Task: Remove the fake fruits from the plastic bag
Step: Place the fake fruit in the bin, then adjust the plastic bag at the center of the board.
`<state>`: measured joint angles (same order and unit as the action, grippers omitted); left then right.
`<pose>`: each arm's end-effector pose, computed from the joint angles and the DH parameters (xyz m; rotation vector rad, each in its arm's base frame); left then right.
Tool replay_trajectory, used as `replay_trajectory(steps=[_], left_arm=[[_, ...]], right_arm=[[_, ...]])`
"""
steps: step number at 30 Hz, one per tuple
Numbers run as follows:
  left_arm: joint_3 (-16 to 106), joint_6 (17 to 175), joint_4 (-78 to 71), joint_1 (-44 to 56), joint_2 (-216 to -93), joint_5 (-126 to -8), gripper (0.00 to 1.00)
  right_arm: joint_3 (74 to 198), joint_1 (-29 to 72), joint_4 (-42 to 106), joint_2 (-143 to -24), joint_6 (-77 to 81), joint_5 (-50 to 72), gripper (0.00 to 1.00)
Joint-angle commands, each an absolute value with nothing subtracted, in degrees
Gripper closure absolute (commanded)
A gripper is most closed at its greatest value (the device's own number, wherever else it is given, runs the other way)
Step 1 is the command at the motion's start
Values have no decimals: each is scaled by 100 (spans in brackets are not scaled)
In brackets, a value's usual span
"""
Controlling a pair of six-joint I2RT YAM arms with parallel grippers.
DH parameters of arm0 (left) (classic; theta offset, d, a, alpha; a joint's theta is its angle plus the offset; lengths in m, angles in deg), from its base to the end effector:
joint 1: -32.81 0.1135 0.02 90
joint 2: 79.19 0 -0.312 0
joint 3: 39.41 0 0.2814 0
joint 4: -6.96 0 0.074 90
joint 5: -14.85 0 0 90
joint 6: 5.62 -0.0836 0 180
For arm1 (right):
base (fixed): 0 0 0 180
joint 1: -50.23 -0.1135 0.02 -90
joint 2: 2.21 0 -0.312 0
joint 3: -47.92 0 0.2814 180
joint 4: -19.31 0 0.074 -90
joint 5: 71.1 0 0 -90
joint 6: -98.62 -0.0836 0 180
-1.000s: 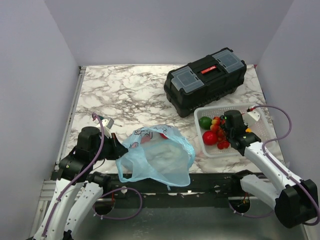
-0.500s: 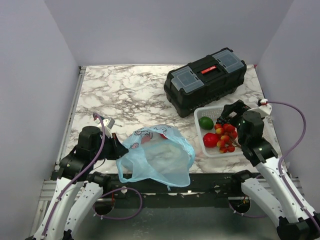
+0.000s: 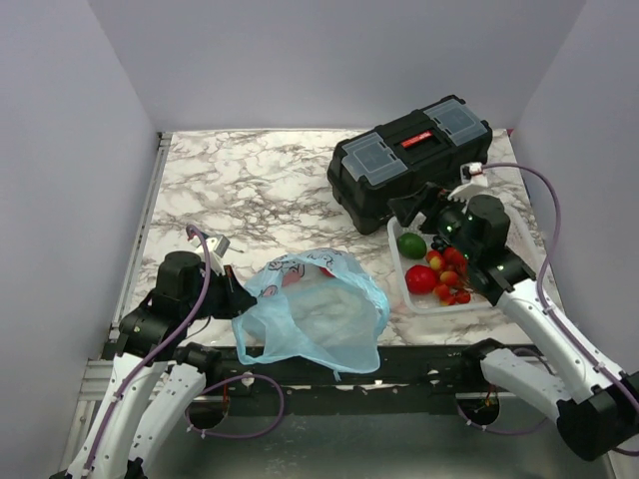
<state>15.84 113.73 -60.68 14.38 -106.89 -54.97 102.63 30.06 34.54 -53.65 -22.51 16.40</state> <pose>0.0951 -0.0621 0.2905 -0.0299 2.3592 -0.8257 0.2433 0.0933 0.3409 0.1426 1.8255 0.6782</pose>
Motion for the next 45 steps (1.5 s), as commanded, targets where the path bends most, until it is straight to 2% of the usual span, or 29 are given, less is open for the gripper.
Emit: replay_trajectory(steps=[1,6,13,14,18,21,25,28,35,38,41,45], left_arm=[[1552,11295,-5963,1467,-10705,-5389,100],[1544,11295,-5969,1469,-10645,-5415,100],[1544,11310,-5984,1471,-10585,-5454,100],[1544,11312,-5985,1470,-10571,-5463,100],[1544,11312,-5976,1471,-10566,-5475,100],[1544,11313,-5980,1471,-10621,-5472,100],[1544,11310,-5967,1471,-10718,-5449,100],[1544,11312,-5976,1470,-10767,-5443,100],[1537,11312,-5984,1471,-10774,-5458,100],[1535,11312,-5976,1471,-10746,-5450,100],[1527,11312,-5976,1471,-10794,-5430,100],[1535,11286,-5981,1471,-10831,-5373,100]], right_arm=[[10912,1847,2772,-5685,-2241,1640,6],[11775,-10,2785,-6331,-1480,3028,6],[12540,-1606,2801,-7389,-466,3021,7],[12539,-1673,2863,-7450,-428,2872,9],[12279,-1835,3070,-7465,-137,1933,27],[12140,-1945,3632,-7446,-23,1928,35],[11856,-1985,4106,-7482,14,2429,52],[11876,-2063,4431,-7743,68,2787,58],[11827,-2227,4198,-8571,227,4347,60],[11641,-2224,3661,-8870,157,5271,54],[11517,-2222,3241,-9149,-269,6215,52],[11251,-2221,2514,-9189,-667,6323,48]])
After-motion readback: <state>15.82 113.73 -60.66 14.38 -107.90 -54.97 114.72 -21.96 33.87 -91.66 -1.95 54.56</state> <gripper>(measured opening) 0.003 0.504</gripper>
